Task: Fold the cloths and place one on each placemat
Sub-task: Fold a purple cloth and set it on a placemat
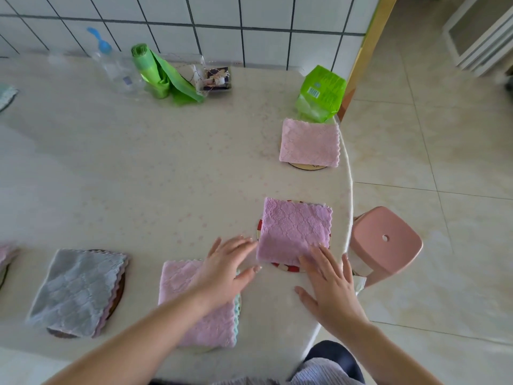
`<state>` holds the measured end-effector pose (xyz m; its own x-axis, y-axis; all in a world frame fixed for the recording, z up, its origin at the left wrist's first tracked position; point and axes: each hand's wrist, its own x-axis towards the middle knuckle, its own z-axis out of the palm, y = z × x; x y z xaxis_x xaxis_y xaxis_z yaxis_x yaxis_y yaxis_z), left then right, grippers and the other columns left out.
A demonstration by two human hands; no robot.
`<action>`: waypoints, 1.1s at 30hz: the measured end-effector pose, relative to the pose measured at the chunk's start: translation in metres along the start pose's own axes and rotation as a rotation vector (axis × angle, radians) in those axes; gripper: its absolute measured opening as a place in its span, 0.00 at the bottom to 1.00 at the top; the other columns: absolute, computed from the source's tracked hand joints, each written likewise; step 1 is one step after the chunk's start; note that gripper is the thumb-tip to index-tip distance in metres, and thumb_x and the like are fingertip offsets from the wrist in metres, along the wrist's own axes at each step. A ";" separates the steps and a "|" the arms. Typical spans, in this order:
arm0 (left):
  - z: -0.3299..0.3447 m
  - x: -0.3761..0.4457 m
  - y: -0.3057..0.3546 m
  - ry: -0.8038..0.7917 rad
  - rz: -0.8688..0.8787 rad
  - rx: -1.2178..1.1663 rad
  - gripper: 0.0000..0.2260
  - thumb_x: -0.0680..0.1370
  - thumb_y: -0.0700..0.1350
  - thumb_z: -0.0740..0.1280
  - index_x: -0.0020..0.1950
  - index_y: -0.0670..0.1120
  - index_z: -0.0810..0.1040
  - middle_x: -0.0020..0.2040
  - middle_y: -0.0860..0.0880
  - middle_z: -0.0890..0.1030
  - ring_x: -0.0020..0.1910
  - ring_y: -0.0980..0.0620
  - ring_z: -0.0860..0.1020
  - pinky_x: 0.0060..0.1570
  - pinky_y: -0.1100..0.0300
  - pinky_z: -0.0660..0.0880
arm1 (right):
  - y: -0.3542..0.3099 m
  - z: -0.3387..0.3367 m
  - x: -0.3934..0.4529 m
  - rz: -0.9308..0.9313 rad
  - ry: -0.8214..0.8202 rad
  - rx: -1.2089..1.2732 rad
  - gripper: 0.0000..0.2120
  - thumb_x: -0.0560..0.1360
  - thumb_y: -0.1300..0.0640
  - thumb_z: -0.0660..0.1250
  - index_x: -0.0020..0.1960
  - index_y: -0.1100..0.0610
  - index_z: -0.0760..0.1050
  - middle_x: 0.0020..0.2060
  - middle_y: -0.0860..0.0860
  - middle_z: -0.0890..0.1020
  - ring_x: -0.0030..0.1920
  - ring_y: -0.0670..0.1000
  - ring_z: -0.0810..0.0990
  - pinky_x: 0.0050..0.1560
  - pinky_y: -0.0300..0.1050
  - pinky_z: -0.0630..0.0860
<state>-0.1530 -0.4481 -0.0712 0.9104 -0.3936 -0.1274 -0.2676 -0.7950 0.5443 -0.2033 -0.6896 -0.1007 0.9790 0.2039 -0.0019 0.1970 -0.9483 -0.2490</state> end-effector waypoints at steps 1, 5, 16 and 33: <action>-0.009 -0.008 -0.014 0.081 -0.048 -0.069 0.29 0.72 0.63 0.53 0.69 0.50 0.70 0.63 0.61 0.68 0.67 0.64 0.63 0.70 0.64 0.53 | -0.008 0.001 -0.004 -0.017 0.027 0.015 0.27 0.70 0.42 0.57 0.66 0.52 0.69 0.69 0.52 0.67 0.71 0.53 0.61 0.72 0.58 0.50; -0.044 -0.059 -0.079 0.228 -0.246 -0.149 0.15 0.75 0.50 0.66 0.60 0.47 0.77 0.55 0.56 0.75 0.57 0.56 0.74 0.59 0.66 0.65 | -0.063 0.009 -0.030 -0.015 0.014 0.204 0.23 0.69 0.45 0.60 0.61 0.52 0.75 0.63 0.47 0.72 0.65 0.47 0.67 0.67 0.48 0.61; -0.042 -0.131 -0.118 -0.077 -0.483 -0.384 0.06 0.76 0.48 0.67 0.52 0.56 0.77 0.46 0.61 0.79 0.48 0.62 0.77 0.46 0.69 0.69 | -0.165 0.025 -0.022 0.597 -0.151 0.603 0.12 0.75 0.48 0.65 0.57 0.47 0.76 0.45 0.43 0.80 0.44 0.43 0.77 0.41 0.36 0.70; -0.040 -0.115 -0.114 -0.099 -0.497 -0.279 0.06 0.74 0.50 0.65 0.41 0.51 0.79 0.38 0.51 0.82 0.40 0.51 0.80 0.36 0.59 0.72 | -0.180 0.026 -0.024 0.631 -0.193 0.440 0.11 0.74 0.50 0.64 0.36 0.54 0.70 0.38 0.47 0.73 0.36 0.49 0.73 0.31 0.40 0.64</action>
<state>-0.2149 -0.2935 -0.0851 0.8679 -0.0559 -0.4935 0.2905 -0.7488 0.5957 -0.2638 -0.5176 -0.0813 0.8648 -0.2631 -0.4278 -0.4701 -0.7238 -0.5051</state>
